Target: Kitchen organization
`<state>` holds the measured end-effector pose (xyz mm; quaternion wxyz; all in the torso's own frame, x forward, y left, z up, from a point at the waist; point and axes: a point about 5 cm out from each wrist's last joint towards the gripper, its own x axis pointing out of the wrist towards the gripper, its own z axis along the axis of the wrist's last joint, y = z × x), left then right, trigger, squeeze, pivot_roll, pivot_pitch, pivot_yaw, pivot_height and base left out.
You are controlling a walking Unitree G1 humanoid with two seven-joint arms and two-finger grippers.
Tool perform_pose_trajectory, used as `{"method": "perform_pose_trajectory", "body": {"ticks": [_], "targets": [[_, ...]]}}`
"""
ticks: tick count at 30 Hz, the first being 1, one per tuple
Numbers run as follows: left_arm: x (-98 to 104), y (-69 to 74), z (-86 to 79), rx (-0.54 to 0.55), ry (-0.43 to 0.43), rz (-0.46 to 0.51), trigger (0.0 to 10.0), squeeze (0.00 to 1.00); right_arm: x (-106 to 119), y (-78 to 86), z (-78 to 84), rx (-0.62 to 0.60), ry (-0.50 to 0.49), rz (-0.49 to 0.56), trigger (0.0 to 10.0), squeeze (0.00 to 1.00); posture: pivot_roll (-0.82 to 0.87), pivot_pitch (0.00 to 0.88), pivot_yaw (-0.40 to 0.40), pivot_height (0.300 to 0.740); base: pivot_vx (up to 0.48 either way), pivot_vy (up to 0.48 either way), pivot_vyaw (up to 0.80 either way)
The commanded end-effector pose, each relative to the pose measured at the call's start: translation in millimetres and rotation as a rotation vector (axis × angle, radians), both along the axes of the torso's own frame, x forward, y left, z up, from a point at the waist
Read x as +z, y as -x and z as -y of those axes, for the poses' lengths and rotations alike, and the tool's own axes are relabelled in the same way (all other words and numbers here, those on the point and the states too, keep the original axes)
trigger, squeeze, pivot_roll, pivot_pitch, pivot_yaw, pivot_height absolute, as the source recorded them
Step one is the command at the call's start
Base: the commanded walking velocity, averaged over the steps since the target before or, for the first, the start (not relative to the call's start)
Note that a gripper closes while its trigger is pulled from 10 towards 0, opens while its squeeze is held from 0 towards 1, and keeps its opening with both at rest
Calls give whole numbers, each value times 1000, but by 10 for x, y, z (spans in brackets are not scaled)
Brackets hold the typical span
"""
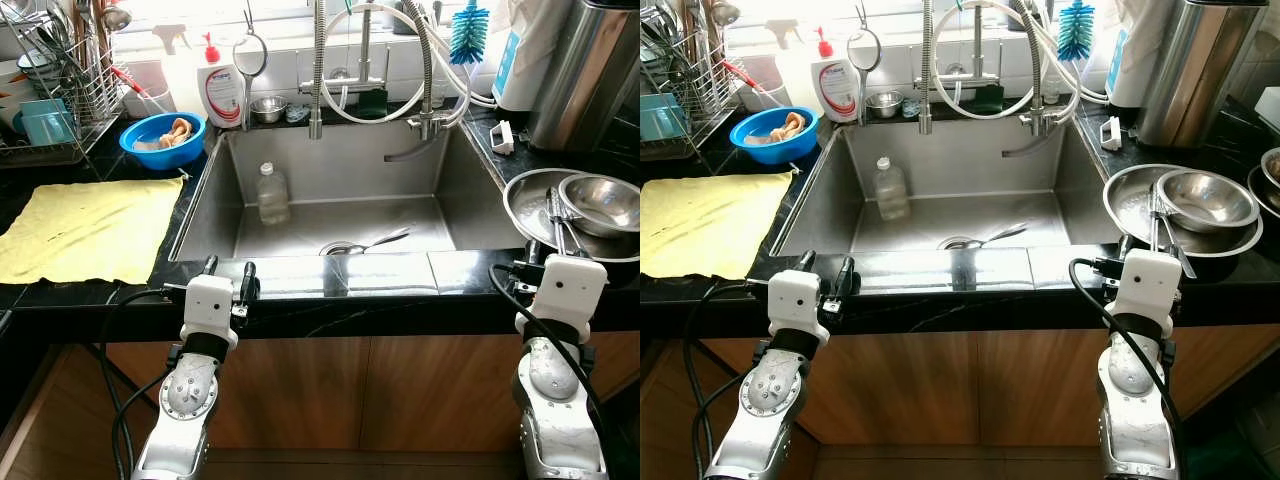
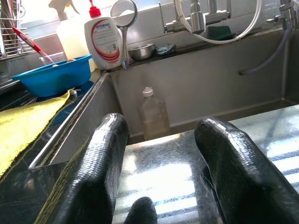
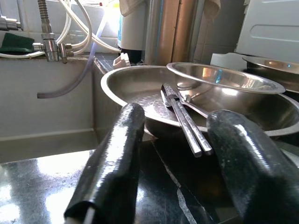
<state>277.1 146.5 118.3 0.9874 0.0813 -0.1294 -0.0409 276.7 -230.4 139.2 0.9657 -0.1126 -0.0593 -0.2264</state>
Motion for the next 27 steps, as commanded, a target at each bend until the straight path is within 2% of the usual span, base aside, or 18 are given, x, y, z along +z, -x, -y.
{"method": "perform_pose_trajectory", "body": {"ticks": [1, 27], "targets": [[-130, 39, 15, -11, -14, -63, 10000, 0, 24, -38, -24, 12, 1, 7, 0, 0, -105, 0, 75, 740, 0, 0, 0], [-127, 27, 24, -12, -14, -63, 10000, 0, 88, -65, -54, 25, -6, 42, 0, 0, -101, 0, 76, 740, 0, 0, 0]]}}
